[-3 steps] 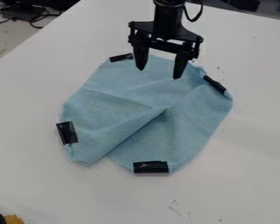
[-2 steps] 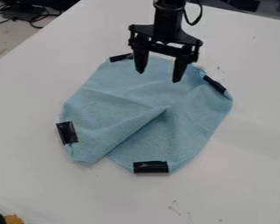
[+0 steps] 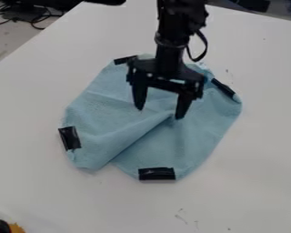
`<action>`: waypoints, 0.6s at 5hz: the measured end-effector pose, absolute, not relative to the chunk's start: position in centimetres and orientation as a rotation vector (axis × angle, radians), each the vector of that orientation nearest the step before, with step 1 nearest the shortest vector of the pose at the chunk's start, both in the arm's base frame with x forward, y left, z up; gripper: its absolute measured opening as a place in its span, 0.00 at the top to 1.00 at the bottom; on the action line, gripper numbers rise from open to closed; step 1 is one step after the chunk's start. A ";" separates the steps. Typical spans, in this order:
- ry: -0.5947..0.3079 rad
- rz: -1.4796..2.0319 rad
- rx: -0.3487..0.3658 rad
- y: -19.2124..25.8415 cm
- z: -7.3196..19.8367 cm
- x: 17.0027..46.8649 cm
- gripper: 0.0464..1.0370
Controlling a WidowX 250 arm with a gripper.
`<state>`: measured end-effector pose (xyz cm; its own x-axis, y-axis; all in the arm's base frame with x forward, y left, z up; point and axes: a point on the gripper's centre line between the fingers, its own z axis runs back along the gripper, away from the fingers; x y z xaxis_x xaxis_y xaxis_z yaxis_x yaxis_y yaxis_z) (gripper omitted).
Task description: Move the bottom of the cloth to the bottom edge of the table
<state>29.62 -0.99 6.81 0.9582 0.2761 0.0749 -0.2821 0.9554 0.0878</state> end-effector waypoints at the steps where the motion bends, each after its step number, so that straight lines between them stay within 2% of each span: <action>1: -0.070 0.306 0.096 -2.5 6.7 27.0 0.04; 2: -0.063 0.364 0.054 -3.2 5.2 25.4 0.04; 3: -0.073 0.346 -0.005 -4.0 4.4 25.9 0.04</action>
